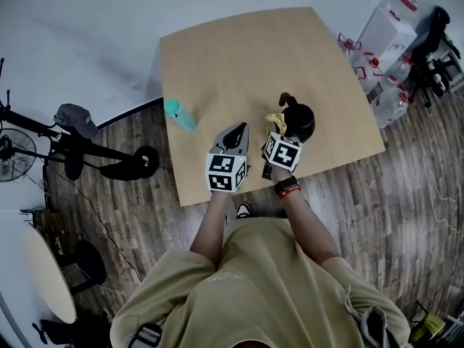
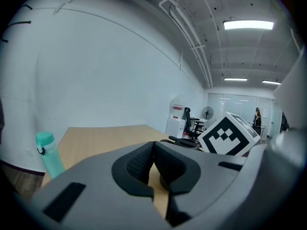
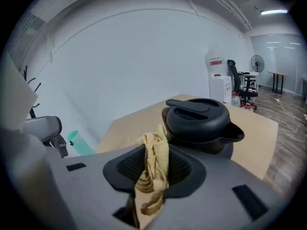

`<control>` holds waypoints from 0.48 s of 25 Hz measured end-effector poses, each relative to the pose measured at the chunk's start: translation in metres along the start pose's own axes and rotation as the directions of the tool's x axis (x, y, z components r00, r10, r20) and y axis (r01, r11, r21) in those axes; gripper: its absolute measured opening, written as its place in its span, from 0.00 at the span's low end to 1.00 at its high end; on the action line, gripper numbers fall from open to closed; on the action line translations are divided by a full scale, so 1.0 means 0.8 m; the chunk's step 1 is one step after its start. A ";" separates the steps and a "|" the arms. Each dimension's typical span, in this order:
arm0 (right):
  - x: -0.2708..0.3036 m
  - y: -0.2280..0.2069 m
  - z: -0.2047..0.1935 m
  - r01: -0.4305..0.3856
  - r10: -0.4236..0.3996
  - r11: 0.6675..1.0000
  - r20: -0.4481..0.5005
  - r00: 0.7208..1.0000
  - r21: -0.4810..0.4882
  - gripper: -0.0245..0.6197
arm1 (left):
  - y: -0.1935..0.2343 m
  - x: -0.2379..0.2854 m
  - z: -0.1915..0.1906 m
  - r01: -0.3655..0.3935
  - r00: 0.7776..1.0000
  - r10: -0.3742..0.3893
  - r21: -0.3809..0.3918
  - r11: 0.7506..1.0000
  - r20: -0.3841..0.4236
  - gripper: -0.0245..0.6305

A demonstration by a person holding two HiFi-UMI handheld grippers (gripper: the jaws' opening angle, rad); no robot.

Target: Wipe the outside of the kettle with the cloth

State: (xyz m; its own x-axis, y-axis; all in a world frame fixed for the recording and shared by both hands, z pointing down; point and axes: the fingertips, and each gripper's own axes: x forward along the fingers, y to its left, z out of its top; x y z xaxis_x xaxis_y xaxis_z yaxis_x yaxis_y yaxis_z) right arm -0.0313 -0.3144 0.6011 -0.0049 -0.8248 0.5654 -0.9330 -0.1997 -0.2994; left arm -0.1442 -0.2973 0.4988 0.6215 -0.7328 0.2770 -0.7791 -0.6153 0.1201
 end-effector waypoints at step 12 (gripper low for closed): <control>-0.015 -0.023 -0.011 -0.061 0.063 0.997 -0.035 0.997 0.050 0.23 | -0.030 0.015 -0.013 0.003 1.000 -0.003 -0.004 1.000 -0.020 0.07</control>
State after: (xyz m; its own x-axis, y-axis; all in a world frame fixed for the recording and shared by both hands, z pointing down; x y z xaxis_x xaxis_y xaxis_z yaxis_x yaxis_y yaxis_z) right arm -0.0172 -0.2966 0.6067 -0.0760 -0.8169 0.5718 -0.9118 -0.1752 -0.3715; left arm -0.1189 -0.2885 0.5094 0.6222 -0.7250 0.2954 -0.7774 -0.6166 0.1243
